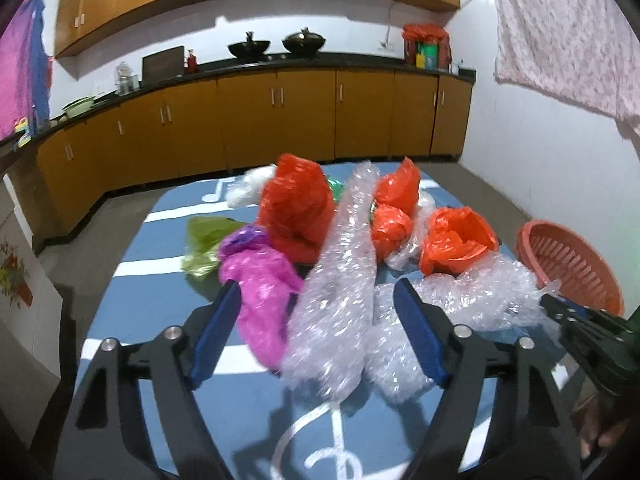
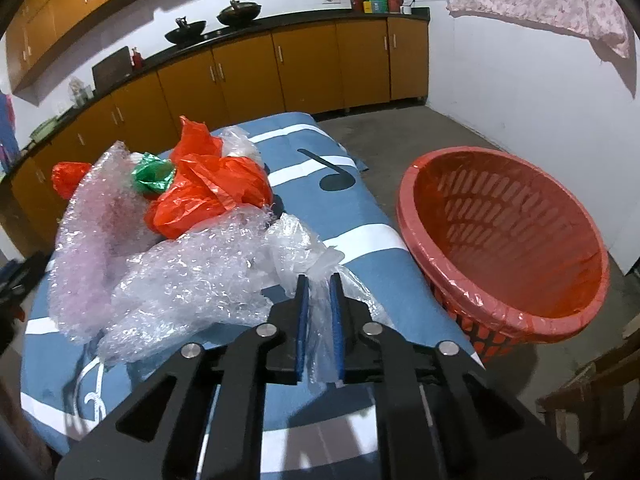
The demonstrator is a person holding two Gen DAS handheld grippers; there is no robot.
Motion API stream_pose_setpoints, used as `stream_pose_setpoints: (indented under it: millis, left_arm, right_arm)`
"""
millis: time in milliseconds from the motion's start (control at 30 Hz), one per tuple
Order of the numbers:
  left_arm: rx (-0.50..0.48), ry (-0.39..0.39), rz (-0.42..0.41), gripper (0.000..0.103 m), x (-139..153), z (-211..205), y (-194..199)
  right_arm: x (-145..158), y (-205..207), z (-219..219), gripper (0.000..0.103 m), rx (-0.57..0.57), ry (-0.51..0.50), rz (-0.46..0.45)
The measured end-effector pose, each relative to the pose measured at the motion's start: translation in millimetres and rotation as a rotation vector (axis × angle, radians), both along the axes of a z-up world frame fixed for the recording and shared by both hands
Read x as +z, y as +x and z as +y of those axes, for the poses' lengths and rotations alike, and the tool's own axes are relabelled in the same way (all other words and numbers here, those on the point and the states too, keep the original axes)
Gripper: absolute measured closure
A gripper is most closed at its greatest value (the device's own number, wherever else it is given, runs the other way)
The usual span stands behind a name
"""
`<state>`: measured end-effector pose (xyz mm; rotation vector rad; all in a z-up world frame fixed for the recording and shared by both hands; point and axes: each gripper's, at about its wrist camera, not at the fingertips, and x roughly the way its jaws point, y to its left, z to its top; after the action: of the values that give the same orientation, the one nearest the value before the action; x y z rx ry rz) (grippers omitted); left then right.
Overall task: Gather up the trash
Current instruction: 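Grasp clear bubble wrap with the left tool while the right tool grasps clear plastic, then carry both held plastics to the red basket and open both tools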
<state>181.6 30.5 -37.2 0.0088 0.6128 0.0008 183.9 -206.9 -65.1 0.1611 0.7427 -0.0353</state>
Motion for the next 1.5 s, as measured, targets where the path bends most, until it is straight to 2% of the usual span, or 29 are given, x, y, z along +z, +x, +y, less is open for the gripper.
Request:
stream_pose_setpoints:
  millis: [167, 300, 333, 433, 500, 800, 1233, 1500]
  left_arm:
    - [-0.005, 0.025, 0.075, 0.042, -16.3, -6.5, 25.0]
    - [-0.007, -0.007, 0.127, 0.063, -25.3, -2.6, 38.4]
    - [-0.01, -0.012, 0.134, 0.07, -26.9, -1.9, 40.3]
    - [-0.021, -0.018, 0.132, 0.079, -28.1, -0.6, 40.4]
    - [-0.032, -0.035, 0.122, 0.082, -24.2, 1.4, 37.4]
    - [-0.084, -0.094, 0.047, 0.085, 4.5, 9.3, 10.5]
    - [-0.065, -0.092, -0.069, 0.085, 51.8, 12.9, -12.4]
    - [-0.115, -0.1, -0.1, 0.085, 70.2, -9.2, -11.3]
  right_arm:
    - [8.2, -3.1, -11.0, 0.096, -0.017, 0.028, -0.029]
    - [11.6, -4.3, -17.2, 0.096, -0.029, 0.043, -0.041]
    - [11.8, -3.9, -18.3, 0.096, -0.03, 0.045, -0.041]
    - [11.8, -5.0, -20.9, 0.096, -0.036, 0.051, -0.043]
    - [13.3, -6.5, -21.1, 0.096, -0.036, 0.056, -0.048]
    - [30.9, -19.8, -24.5, 0.097, -0.031, 0.072, -0.098]
    - [52.3, -29.0, -33.8, 0.097, -0.057, 0.08, -0.17]
    - [58.3, -29.9, -44.2, 0.098, -0.086, 0.081, -0.198]
